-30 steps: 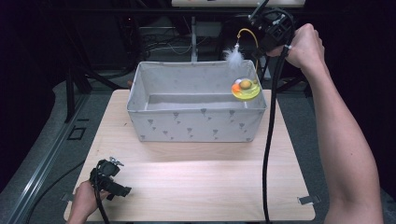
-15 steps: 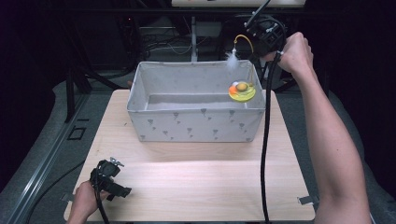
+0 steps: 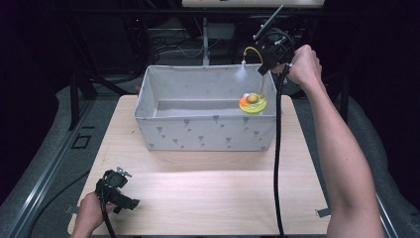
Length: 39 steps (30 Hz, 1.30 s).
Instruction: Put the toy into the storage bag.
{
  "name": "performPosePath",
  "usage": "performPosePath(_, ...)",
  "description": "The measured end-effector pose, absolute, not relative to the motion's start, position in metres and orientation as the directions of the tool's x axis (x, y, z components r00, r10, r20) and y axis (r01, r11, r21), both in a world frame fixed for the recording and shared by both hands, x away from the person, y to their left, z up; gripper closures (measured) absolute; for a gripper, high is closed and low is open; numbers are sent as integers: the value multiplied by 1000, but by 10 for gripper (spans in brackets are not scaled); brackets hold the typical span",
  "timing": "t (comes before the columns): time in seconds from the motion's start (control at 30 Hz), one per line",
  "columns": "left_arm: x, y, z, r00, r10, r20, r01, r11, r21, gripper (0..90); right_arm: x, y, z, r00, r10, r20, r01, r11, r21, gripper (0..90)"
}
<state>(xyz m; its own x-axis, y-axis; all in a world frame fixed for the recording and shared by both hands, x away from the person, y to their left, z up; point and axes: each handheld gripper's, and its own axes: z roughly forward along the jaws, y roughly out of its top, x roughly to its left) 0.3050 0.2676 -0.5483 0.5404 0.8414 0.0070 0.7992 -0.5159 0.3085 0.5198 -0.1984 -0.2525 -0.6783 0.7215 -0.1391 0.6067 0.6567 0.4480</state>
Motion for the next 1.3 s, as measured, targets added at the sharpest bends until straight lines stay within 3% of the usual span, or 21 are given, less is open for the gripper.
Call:
performPosePath(0.83,305,267,-549,546,838,4,798,-522,302,16,533,-209,-308,-677,732,-73,645,638,421,880)
performPosePath(1.3,305,267,-549,547,837,5,797,-523,302,15,527,-222,-334,-677,733,-61,670,649,359,880)
